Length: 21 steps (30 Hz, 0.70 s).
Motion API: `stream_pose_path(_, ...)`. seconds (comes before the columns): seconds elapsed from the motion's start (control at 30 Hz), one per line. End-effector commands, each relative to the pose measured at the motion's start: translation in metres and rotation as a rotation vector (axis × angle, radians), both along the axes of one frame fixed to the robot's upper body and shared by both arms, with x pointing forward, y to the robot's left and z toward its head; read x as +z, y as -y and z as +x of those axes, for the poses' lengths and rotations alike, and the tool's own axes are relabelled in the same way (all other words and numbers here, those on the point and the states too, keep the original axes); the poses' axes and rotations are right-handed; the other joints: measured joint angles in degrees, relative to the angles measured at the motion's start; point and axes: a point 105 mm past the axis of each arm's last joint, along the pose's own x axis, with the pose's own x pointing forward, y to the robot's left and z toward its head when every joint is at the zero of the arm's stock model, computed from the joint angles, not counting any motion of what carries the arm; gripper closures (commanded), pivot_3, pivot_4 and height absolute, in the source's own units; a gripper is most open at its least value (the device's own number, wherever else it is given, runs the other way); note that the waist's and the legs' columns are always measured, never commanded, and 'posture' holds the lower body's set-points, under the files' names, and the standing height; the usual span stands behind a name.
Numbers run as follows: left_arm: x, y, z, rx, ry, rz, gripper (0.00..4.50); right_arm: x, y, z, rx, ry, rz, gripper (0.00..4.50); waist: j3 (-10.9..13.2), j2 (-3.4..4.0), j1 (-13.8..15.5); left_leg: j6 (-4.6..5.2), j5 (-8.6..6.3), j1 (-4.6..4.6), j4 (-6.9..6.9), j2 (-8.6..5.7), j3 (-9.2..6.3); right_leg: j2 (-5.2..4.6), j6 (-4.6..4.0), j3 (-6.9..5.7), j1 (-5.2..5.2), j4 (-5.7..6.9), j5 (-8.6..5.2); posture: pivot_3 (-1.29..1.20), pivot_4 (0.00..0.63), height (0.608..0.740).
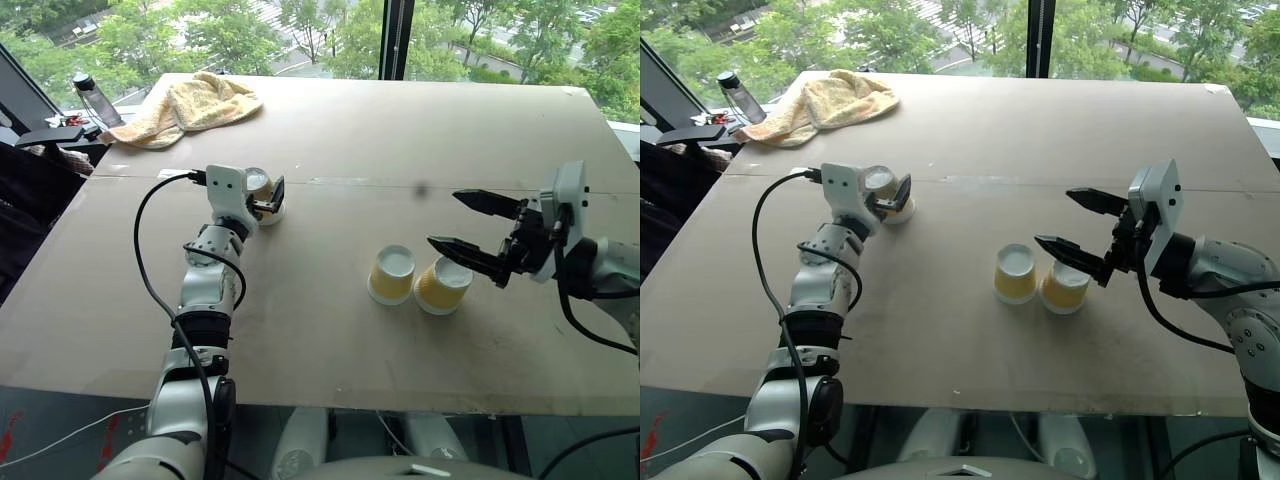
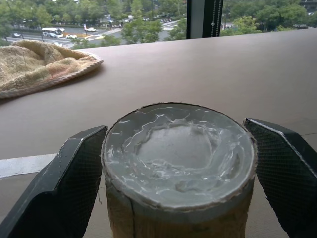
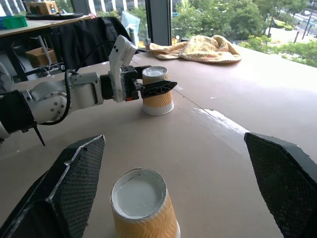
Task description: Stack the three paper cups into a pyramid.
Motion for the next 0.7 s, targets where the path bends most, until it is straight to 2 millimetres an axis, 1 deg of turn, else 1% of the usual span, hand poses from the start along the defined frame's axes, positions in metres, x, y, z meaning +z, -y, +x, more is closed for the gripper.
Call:
stream_pose_path(0.03,0.010,0.002,-0.003,-0.010,0.048,0.013,0.26,0.009,0.001,-0.002,-0.008,0.050,-0.002,0.01,0.00,0.00,-0.01,0.00,0.00,0.00,0.00,0.00,0.00,0.00,0.00,0.00,0.00,0.00,0.00,0.00,0.150,0.740)
stream_pose_path(0.1,0.011,0.002,-0.003,-0.010,0.056,0.009,0.79,0.009,0.001,-0.002,-0.009,0.049,-0.002,0.00,0.00,0.00,-0.01,0.00,0.00,0.00,0.00,0.00,0.00,0.00,0.00,0.00,0.00,0.00,0.00,0.00,0.150,0.740)
stream_pose_path(0.13,0.011,0.003,-0.004,-0.011,0.058,0.007,1.15,0.009,0.001,-0.002,-0.008,0.049,-0.002,0.00,0.00,0.00,-0.01,0.00,0.00,0.00,0.00,0.00,0.00,0.00,0.00,0.00,0.00,0.00,0.00,0.00,0.150,0.740)
stream_pose_path(0.17,0.012,0.003,-0.004,-0.012,0.060,0.006,1.66,0.009,0.001,-0.002,-0.008,0.048,-0.002,0.00,0.00,0.00,0.00,0.00,0.00,0.00,0.00,0.00,0.00,0.00,0.00,0.00,0.00,0.00,0.00,0.00,0.150,0.740)
stream_pose_path(0.2,0.012,0.004,-0.005,-0.015,0.063,0.005,2.03,0.008,0.002,-0.002,-0.008,0.047,-0.003,0.00,0.00,0.00,0.00,0.00,0.00,0.00,0.00,0.00,0.00,0.00,0.00,0.00,0.00,0.00,0.00,0.00,0.150,0.740)
stream_pose_path(0.23,0.014,0.005,-0.006,-0.025,0.072,-0.001,2.21,0.008,0.002,-0.002,-0.007,0.047,-0.003,0.00,0.00,0.00,0.00,0.00,0.00,0.00,0.00,0.00,0.00,0.00,0.00,0.00,0.00,0.00,0.00,0.00,0.150,0.740)
stream_pose_path(0.37,0.023,0.016,-0.013,-0.100,0.114,-0.018,2.21,0.009,0.003,-0.003,-0.010,0.047,-0.002,0.00,0.00,0.00,0.01,0.00,0.00,0.00,0.00,0.00,0.00,0.00,0.00,0.00,0.00,0.00,0.00,0.00,0.150,0.740)
stream_pose_path(0.43,0.033,0.031,-0.021,-0.193,0.152,0.001,2.21,0.011,0.008,-0.003,-0.016,0.052,0.007,0.00,0.00,0.00,0.01,0.00,0.00,0.00,0.00,0.00,0.00,0.00,0.00,0.00,0.00,0.00,0.00,0.00,0.150,0.740)
stream_pose_path(0.5,0.044,0.057,-0.035,-0.366,0.168,0.013,2.21,0.017,0.017,-0.007,-0.009,0.064,0.042,0.00,0.01,-0.01,0.22,0.00,0.00,-0.02,0.00,0.00,0.00,0.00,0.00,0.00,0.00,-0.01,0.00,0.00,0.150,0.740)
stream_pose_path(0.57,0.056,0.082,-0.046,-0.521,0.167,0.024,2.21,0.016,0.033,-0.016,0.003,0.054,0.089,0.00,0.01,-0.02,0.66,0.00,0.00,-0.06,0.00,0.00,-0.01,-0.02,0.00,-0.04,0.01,-0.04,0.00,0.00,0.150,0.740)
stream_pose_path(0.63,0.065,0.101,-0.054,-0.638,0.153,0.036,2.21,0.014,0.049,-0.025,-0.004,0.088,0.123,0.00,0.01,-0.02,1.51,0.00,0.00,-0.07,0.01,0.00,-0.03,-0.01,0.00,-0.07,0.02,-0.06,0.00,0.00,0.150,0.740)
stream_pose_path(0.7,0.069,0.111,-0.059,-0.702,0.139,0.054,2.21,0.013,0.058,-0.032,0.000,0.112,0.139,0.00,0.01,-0.02,1.43,0.00,0.00,-0.06,0.01,0.00,0.00,0.00,0.00,-0.07,0.03,-0.05,0.00,0.00,0.150,0.740)
